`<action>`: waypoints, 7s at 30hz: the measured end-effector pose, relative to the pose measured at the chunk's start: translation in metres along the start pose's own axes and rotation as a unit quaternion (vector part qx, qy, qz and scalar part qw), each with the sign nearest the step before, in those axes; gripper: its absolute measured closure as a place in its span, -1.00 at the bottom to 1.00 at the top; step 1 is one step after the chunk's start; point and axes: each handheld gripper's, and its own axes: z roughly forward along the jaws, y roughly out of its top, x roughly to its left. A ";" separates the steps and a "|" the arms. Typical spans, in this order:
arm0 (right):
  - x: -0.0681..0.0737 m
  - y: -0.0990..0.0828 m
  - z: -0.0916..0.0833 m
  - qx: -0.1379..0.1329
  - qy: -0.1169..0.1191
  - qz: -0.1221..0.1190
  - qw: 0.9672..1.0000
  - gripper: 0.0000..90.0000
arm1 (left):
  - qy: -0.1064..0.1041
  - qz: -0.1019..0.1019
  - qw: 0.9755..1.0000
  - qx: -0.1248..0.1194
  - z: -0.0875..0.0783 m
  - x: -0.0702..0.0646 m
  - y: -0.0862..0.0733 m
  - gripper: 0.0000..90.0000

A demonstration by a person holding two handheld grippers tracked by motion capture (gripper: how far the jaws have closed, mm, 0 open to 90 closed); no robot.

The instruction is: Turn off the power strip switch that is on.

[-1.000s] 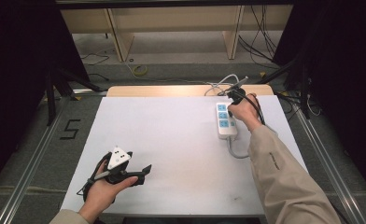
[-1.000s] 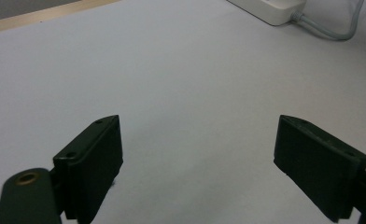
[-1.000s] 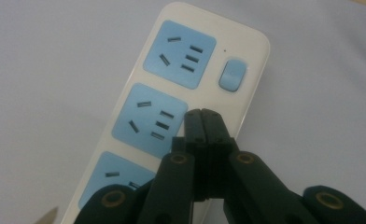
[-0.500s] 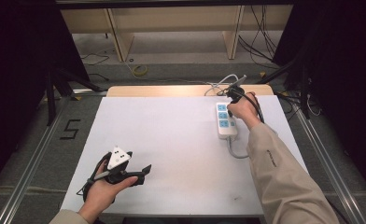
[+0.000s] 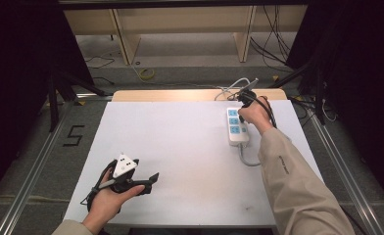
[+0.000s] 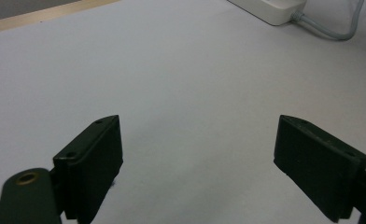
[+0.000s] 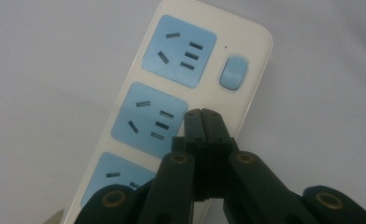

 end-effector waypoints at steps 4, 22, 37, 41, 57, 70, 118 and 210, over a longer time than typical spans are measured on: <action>0.000 0.000 0.000 0.001 0.001 0.004 1.000 1.00 | 0.000 0.000 1.000 -0.001 0.000 0.000 0.000 -0.67; 0.000 0.001 0.001 0.010 0.004 0.002 1.000 1.00 | 0.000 0.000 1.000 0.000 0.000 0.000 0.000 -0.67; 0.000 0.001 0.001 0.009 0.004 0.006 1.000 1.00 | 0.001 0.000 1.000 -0.001 0.000 0.000 0.000 -0.67; 0.000 0.001 0.001 0.009 0.004 0.005 1.000 1.00 | 0.001 0.000 1.000 -0.001 0.000 0.000 0.000 -0.67; 0.002 0.001 0.001 0.007 -0.002 -0.001 1.000 1.00 | 0.000 0.001 1.000 0.000 0.000 0.000 0.000 -0.67; 0.003 0.000 0.000 0.005 -0.004 -0.001 1.000 1.00 | 0.000 0.000 1.000 -0.001 0.000 0.000 0.000 -0.67; -0.007 -0.008 -0.019 -0.034 0.001 -0.002 0.999 1.00 | 0.001 0.004 1.000 0.002 0.001 -0.001 0.000 -0.67; 0.044 -0.193 -0.070 -0.280 0.150 -0.107 0.942 -0.19 | 0.011 0.000 1.000 0.005 0.001 -0.001 0.000 -0.67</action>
